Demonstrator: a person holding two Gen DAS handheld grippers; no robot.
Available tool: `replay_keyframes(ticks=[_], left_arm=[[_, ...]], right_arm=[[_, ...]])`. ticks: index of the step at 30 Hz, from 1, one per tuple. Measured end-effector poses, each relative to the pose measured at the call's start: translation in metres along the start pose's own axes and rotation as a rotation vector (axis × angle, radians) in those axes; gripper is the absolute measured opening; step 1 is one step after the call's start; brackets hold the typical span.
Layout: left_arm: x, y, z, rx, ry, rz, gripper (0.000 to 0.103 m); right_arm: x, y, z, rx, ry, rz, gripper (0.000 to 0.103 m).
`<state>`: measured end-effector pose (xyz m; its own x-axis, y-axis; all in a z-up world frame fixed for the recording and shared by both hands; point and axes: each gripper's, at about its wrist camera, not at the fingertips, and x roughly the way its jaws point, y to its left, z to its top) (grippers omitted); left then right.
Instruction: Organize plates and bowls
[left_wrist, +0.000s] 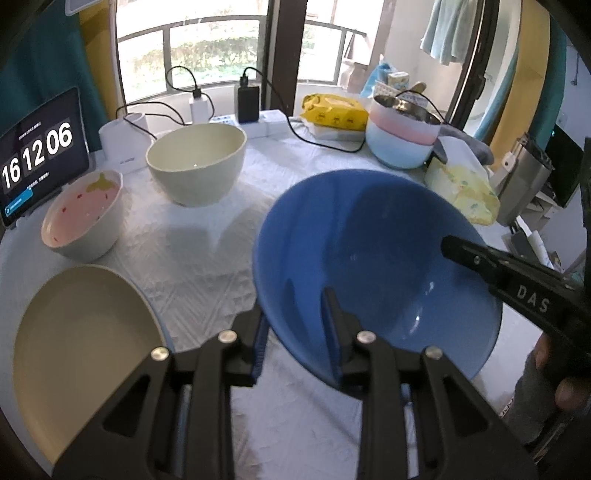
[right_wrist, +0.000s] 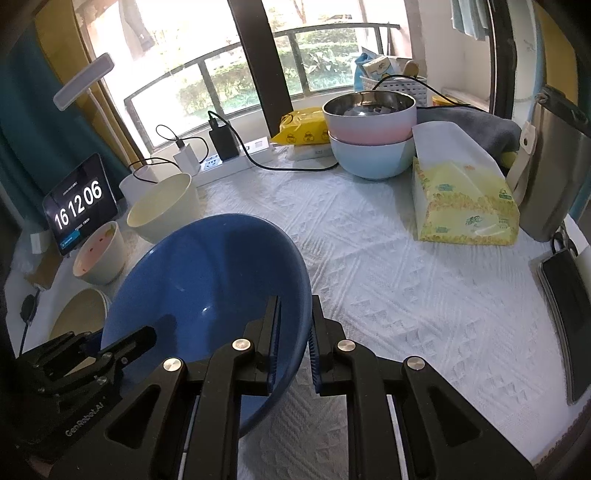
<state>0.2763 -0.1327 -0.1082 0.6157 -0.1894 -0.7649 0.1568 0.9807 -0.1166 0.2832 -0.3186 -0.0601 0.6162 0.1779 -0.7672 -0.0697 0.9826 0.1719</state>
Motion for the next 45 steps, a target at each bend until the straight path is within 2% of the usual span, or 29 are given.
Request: replay_keyframes(ticks=[23, 25, 34, 45], left_arm=[[-0.024, 0.017, 0.007, -0.031, -0.06, 0.032, 0.037], [-0.028, 0.019, 0.007, -0.034, -0.069, 0.031, 0.041], [-0.045, 0.029, 0.011, -0.049, -0.107, 0.032, 0.045], [-0.067, 0.054, 0.019, -0.085, -0.163, 0.059, 0.045]], right_arm=[[-0.023, 0.0, 0.009, 0.001, -0.052, -0.029, 0.019], [-0.027, 0.001, 0.01, -0.006, -0.063, -0.032, 0.021], [-0.041, 0.017, 0.016, -0.032, -0.099, -0.031, 0.022], [-0.051, 0.052, 0.022, -0.088, -0.118, 0.032, 0.023]])
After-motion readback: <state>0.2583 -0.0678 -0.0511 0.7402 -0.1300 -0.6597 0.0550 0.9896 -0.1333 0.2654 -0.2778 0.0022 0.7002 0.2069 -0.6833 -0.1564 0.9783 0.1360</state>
